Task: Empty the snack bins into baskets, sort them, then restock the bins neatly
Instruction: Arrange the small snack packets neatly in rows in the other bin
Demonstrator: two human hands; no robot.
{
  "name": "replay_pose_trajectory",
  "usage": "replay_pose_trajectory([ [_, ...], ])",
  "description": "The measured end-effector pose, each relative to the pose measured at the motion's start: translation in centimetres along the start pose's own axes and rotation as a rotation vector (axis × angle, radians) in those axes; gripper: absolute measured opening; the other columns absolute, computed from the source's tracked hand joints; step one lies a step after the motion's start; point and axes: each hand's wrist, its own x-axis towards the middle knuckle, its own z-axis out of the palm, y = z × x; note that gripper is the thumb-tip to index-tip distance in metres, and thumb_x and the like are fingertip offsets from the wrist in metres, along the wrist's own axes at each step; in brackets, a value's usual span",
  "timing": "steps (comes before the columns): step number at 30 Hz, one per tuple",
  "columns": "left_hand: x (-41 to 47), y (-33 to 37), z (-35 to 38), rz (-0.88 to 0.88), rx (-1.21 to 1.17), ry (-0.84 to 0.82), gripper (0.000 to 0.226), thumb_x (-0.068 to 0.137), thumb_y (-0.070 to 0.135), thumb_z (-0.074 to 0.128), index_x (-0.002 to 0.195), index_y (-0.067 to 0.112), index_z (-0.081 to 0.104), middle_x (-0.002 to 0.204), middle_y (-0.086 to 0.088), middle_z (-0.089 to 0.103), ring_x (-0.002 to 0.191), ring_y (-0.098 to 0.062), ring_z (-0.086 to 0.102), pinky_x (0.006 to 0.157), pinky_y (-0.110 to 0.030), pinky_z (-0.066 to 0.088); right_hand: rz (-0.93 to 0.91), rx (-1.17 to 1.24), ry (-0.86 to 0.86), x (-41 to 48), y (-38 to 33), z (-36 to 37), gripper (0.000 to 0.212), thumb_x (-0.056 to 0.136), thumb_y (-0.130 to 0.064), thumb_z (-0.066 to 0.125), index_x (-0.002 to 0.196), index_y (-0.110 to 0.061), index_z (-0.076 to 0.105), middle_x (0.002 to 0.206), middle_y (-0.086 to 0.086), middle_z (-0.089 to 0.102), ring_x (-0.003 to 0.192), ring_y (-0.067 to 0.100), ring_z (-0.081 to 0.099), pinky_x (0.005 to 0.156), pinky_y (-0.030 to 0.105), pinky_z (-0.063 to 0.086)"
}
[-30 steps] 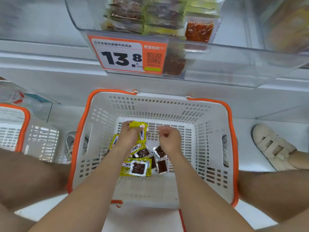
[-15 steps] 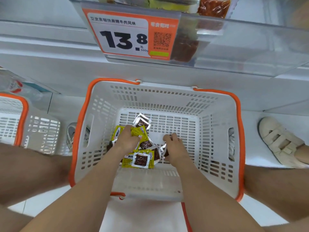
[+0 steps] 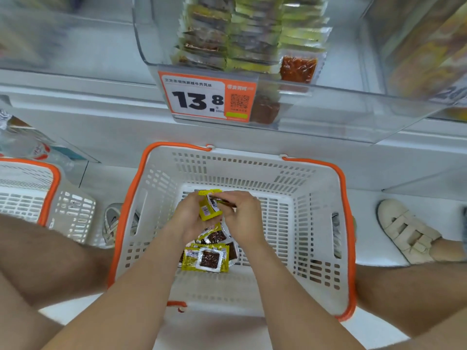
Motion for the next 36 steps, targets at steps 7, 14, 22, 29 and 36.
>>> replay_pose_trajectory([
  [7, -2.7, 3.0, 0.4, 0.047, -0.024, -0.076, 0.025, 0.104, 0.014, 0.039, 0.114, 0.008, 0.061, 0.098, -0.014, 0.075, 0.074, -0.024, 0.075, 0.069, -0.039, 0.056, -0.245, -0.293, -0.071, -1.5, -1.8, -0.9, 0.061, 0.086, 0.007, 0.065, 0.127, -0.036, 0.074, 0.123, 0.0, 0.048, 0.114, 0.025, 0.044, 0.096, 0.037, 0.05],
  [14, -5.1, 4.0, 1.5, 0.169, 0.071, -0.017, 0.039, 0.101, 0.001, 0.051, 0.139, 0.013, 0.048, 0.129, -0.017, 0.059, 0.101, -0.031, 0.068, 0.083, -0.05, 0.06, -0.17, -0.196, -0.118, -1.4, -4.9, -3.5, 0.058, 0.083, 0.009, 0.053, 0.125, -0.027, 0.072, 0.128, -0.001, 0.048, 0.116, 0.012, 0.05, 0.103, 0.025, 0.045],
  [22, -7.8, 5.1, 2.7, 0.32, 0.084, 0.02, 0.032, 0.105, 0.004, 0.053, 0.133, 0.018, 0.05, 0.12, -0.015, 0.069, 0.105, -0.037, 0.071, 0.088, -0.057, 0.061, 0.05, 0.078, 0.326, -1.0, -7.4, -5.2, 0.015, 0.083, -0.016, 0.083, 0.092, -0.02, 0.072, 0.086, -0.005, 0.069, 0.079, 0.007, 0.064, 0.078, 0.033, 0.056],
  [29, -9.1, 5.8, 3.7, 0.273, -0.193, -0.144, 0.03, 0.102, 0.0, 0.043, 0.127, 0.007, 0.058, 0.104, -0.018, 0.072, 0.085, -0.028, 0.073, 0.074, -0.039, 0.061, -0.15, -0.004, 0.096, -2.8, -8.8, -4.1, 0.027, 0.094, -0.048, 0.067, 0.117, -0.038, 0.077, 0.136, -0.018, 0.059, 0.129, 0.003, 0.051, 0.11, 0.025, 0.04],
  [36, -9.9, 6.1, 4.3, 0.269, -0.051, -0.136, 0.038, 0.1, -0.003, 0.037, 0.129, 0.011, 0.057, 0.11, -0.02, 0.069, 0.088, -0.031, 0.069, 0.069, -0.039, 0.056, 0.026, -0.009, 0.19, -2.0, -9.6, -6.1, 0.041, 0.086, -0.014, 0.081, 0.122, -0.026, 0.066, 0.108, -0.013, 0.071, 0.1, 0.01, 0.063, 0.095, 0.034, 0.05],
])
